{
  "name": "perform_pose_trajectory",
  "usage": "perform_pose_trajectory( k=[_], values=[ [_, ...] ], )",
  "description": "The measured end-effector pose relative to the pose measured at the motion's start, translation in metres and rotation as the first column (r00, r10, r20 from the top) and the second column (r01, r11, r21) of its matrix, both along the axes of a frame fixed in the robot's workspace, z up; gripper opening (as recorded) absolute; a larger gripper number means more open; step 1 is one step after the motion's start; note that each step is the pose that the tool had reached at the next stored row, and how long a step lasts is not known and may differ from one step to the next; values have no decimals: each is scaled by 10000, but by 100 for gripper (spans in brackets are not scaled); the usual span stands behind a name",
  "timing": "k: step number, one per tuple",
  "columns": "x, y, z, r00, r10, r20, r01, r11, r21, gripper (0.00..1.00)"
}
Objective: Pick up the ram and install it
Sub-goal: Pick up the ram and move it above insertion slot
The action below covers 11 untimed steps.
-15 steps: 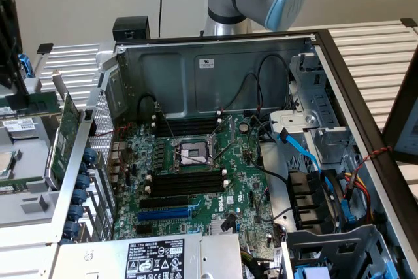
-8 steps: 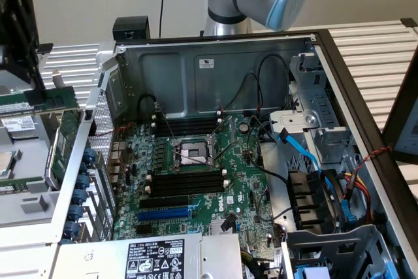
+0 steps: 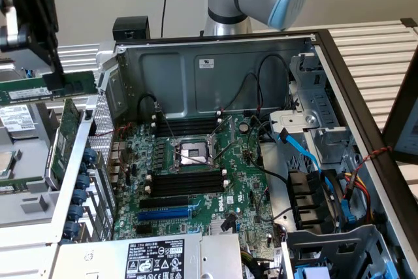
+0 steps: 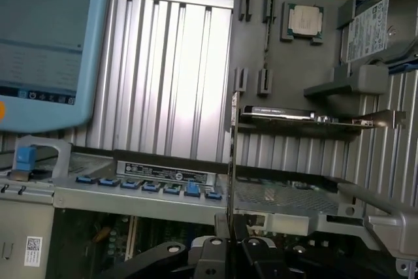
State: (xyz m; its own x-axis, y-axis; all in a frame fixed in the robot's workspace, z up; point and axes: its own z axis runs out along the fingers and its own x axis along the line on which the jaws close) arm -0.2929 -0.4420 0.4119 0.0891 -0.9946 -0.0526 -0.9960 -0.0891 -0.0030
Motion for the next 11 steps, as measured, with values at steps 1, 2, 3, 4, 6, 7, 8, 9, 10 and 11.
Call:
perform_pose_trajectory(
  k=[1,2,3,4,6,7,8,9,10,11],
  values=[
    [44,0,8,10000,-1,-2,1,10000,-1,13],
    [89,0,11,10000,-1,-5,1,10000,-2,13],
    [134,-1,12,10000,-1,-6,1,10000,-1,13],
    [179,-1,12,10000,0,-10,0,10000,-2,13],
    [272,-1,12,10000,2,-15,-2,10000,-2,13],
    [317,-1,13,10000,3,-18,-3,10000,-3,13],
    [362,-1,13,10000,3,-22,-3,10000,-3,13],
    [407,-1,13,10000,3,-29,-3,10000,-3,13],
    [452,-1,13,10000,3,-39,-3,10000,-3,13],
    [497,0,13,10000,3,-50,-3,10000,-2,13]
  ],
)
